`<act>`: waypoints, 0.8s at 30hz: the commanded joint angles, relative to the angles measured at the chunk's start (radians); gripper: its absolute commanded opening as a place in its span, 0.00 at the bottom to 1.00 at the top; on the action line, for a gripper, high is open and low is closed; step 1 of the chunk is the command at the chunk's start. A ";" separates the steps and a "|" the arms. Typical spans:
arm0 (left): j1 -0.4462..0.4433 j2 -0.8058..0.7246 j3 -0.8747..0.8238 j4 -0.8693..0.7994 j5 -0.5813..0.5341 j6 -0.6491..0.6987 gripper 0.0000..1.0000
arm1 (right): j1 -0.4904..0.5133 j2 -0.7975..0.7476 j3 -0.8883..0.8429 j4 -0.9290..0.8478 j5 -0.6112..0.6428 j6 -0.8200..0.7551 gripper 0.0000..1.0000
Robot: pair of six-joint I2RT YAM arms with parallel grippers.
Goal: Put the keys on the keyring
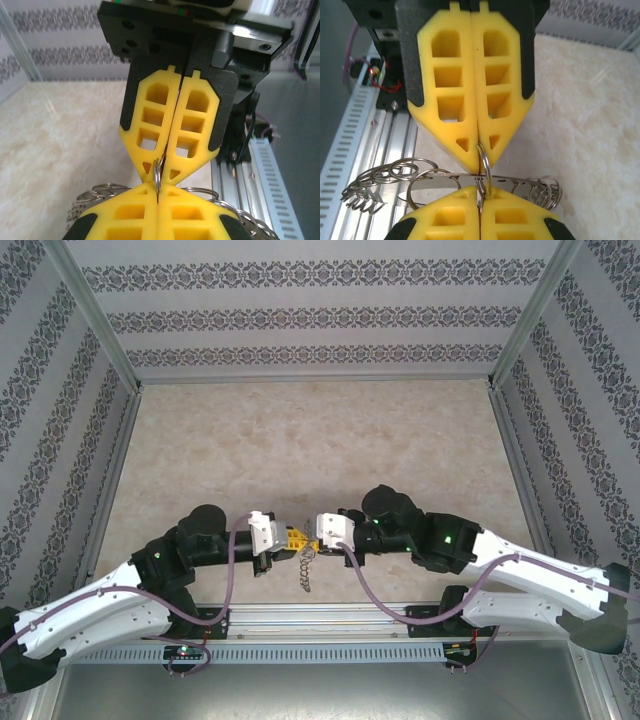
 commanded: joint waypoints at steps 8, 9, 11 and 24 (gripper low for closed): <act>-0.014 -0.033 -0.165 0.542 0.089 -0.170 0.00 | -0.020 -0.133 -0.108 0.262 -0.120 0.113 0.12; -0.014 -0.028 -0.173 0.566 0.090 -0.175 0.00 | -0.021 -0.135 -0.110 0.266 -0.126 0.116 0.12; -0.014 -0.021 -0.187 0.604 0.091 -0.184 0.00 | -0.021 -0.144 -0.114 0.278 -0.131 0.123 0.15; -0.014 -0.053 -0.173 0.523 0.084 -0.169 0.00 | -0.035 -0.137 -0.104 0.240 -0.085 0.122 0.07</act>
